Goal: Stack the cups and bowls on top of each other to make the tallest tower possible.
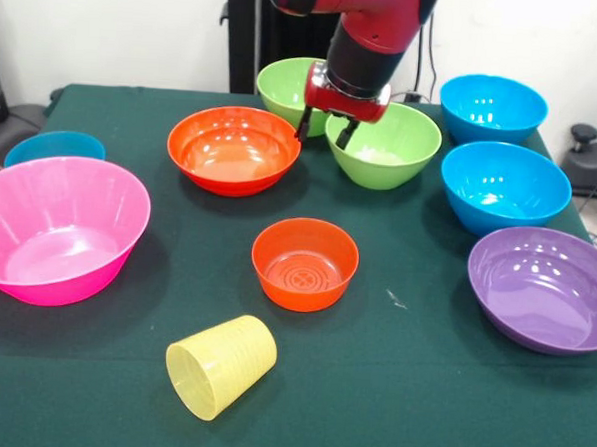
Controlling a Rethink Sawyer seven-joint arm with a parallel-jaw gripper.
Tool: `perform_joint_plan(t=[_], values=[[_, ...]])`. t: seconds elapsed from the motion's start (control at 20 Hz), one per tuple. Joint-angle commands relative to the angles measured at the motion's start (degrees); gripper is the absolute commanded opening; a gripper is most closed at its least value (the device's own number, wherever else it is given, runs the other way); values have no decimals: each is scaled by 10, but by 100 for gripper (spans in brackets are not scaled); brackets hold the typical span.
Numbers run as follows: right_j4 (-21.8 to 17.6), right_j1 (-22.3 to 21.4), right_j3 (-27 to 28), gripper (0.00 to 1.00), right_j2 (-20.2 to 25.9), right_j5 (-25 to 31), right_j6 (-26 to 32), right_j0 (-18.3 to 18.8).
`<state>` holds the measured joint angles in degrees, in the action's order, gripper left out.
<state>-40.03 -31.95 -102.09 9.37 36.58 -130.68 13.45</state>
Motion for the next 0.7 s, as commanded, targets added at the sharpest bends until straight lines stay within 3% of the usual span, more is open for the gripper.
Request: perform_joint_plan(t=[0.05, 0.65, 0.7], values=[[13, 4, 25, 100, 52, 7, 48, 1], [11, 8, 24, 100, 49, 3, 38, -5], [11, 8, 26, 0, 50, 5, 39, -4]])
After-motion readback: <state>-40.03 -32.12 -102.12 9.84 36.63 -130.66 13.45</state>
